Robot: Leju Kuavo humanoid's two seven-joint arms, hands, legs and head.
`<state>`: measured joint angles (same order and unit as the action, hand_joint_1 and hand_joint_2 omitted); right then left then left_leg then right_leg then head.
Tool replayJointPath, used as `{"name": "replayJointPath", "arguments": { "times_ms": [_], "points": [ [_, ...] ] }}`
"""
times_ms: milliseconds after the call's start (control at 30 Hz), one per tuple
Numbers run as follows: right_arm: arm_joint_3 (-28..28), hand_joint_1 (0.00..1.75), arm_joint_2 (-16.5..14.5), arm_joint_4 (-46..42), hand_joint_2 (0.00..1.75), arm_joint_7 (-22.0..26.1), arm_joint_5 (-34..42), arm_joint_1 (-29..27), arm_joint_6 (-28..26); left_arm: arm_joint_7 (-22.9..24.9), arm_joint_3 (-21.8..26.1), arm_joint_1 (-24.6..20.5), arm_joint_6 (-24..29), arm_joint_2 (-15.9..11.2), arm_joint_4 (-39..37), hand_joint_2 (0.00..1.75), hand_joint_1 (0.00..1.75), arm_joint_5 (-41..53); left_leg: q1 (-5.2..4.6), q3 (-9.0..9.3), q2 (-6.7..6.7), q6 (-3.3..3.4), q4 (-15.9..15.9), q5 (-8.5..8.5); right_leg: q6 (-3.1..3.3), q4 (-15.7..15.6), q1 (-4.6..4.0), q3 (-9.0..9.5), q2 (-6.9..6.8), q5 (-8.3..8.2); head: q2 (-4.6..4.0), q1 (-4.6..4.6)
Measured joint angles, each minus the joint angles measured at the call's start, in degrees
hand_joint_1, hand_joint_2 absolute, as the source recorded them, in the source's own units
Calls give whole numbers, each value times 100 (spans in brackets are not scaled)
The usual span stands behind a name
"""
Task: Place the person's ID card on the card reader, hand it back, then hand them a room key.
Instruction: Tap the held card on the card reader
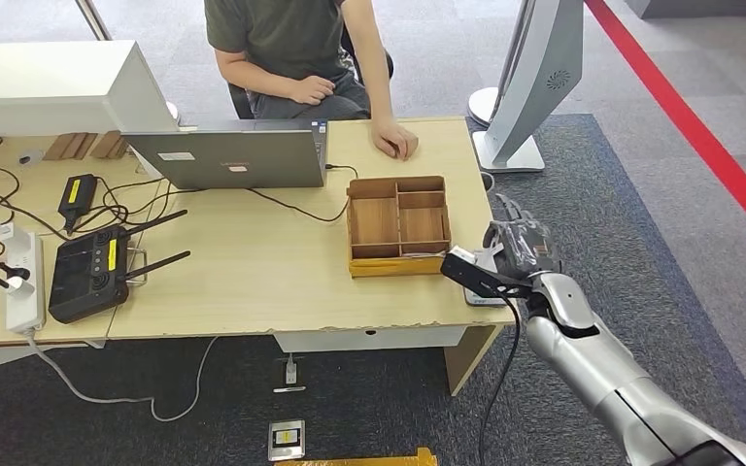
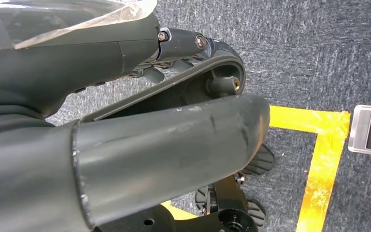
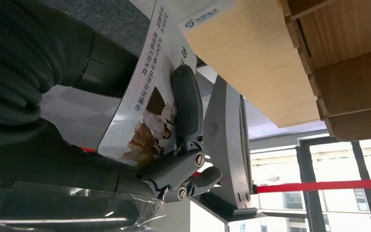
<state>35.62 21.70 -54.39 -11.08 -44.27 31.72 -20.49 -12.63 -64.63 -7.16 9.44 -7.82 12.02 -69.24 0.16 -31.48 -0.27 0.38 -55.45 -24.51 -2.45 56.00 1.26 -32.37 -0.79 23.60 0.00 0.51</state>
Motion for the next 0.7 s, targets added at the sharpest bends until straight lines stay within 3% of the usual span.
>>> {"name": "replayJointPath", "arguments": {
  "times_ms": [700],
  "points": [
    [217, 175, -377, 806, 175, 74, -298, -53, 57, 20, 1, 2, -8, -9, 0, 0, 0, -45, 0, -1, 1, 0, 0, 0, 0, 0, 0, -3, 0, 0, 0, 1]
  ]
}}
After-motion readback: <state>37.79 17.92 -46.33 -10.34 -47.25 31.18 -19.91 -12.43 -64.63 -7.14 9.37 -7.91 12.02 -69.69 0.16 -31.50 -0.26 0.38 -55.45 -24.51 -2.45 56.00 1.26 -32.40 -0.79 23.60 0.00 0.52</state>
